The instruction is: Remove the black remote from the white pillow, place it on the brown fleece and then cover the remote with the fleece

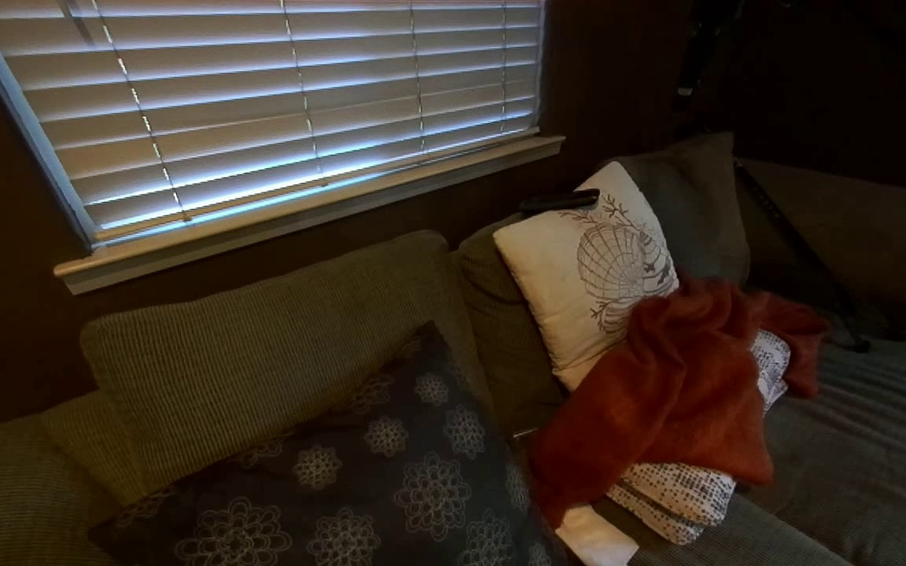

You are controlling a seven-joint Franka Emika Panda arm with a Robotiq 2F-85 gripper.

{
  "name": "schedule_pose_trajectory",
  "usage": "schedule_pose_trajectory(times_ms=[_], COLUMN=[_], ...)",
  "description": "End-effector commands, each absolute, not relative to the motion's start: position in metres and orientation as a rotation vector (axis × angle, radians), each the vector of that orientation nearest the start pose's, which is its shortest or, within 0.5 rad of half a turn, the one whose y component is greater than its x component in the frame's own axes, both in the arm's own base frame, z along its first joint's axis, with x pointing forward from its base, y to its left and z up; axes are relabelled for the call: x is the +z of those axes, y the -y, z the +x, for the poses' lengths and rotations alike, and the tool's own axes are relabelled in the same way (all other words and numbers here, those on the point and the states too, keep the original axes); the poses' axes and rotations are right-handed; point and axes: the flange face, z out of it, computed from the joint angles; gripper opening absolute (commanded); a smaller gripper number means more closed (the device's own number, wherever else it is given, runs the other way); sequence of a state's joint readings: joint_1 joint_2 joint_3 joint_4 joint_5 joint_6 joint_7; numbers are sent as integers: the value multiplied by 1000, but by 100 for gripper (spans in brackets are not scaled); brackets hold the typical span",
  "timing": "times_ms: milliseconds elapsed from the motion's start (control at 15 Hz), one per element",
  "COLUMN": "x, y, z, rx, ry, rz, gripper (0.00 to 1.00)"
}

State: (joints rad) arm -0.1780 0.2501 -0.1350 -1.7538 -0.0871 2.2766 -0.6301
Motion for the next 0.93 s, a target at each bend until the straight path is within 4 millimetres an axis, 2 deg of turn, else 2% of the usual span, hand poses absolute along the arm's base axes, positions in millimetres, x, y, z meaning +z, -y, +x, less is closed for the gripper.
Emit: schedule_pose_trajectory(times_ms=[0, 333, 867], x=[443, 419, 383], y=[190, 174, 160], z=[659, 691, 723], rx=[-376, -336, -226], ry=[739, 694, 689], rz=[-3204, -3199, -3173], gripper=[100, 100, 100])
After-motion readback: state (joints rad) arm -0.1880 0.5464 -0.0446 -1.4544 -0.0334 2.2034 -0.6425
